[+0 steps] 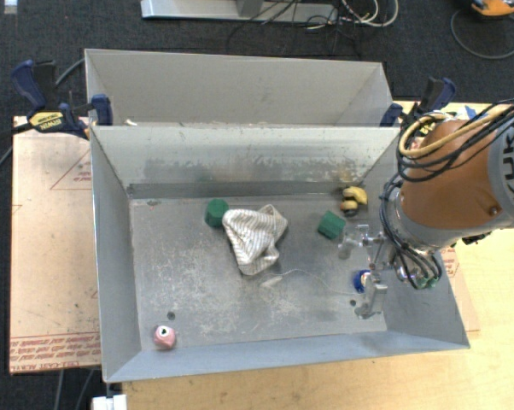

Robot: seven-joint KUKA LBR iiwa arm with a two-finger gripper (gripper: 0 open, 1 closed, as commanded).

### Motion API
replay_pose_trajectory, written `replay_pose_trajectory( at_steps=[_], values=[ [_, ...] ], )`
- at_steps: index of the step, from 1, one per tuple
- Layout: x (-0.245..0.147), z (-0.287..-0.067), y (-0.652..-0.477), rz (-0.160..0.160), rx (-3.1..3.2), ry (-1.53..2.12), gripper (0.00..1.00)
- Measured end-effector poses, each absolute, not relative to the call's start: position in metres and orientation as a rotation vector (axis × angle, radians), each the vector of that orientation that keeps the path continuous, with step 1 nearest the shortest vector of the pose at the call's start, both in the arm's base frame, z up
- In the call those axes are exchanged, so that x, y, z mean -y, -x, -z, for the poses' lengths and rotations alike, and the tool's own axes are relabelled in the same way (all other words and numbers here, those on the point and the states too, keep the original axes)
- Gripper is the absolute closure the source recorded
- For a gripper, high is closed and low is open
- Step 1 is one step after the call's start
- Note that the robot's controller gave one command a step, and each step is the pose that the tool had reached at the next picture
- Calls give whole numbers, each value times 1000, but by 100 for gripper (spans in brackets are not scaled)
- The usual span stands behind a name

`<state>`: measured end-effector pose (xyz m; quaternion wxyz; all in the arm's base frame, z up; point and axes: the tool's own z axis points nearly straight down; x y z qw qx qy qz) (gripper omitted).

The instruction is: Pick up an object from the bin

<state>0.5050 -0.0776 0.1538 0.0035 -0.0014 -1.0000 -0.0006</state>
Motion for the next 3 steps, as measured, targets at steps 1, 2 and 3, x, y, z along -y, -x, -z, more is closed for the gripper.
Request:
replay_pose_trajectory(
  at_steps=[1,2,3],
  values=[
    [77,-158,-507,1,3142,-1,0],
    [129,-77,-523,3,3122,-332,0],
    [137,-127,-520,-2,3090,-602,0]
  ],
)
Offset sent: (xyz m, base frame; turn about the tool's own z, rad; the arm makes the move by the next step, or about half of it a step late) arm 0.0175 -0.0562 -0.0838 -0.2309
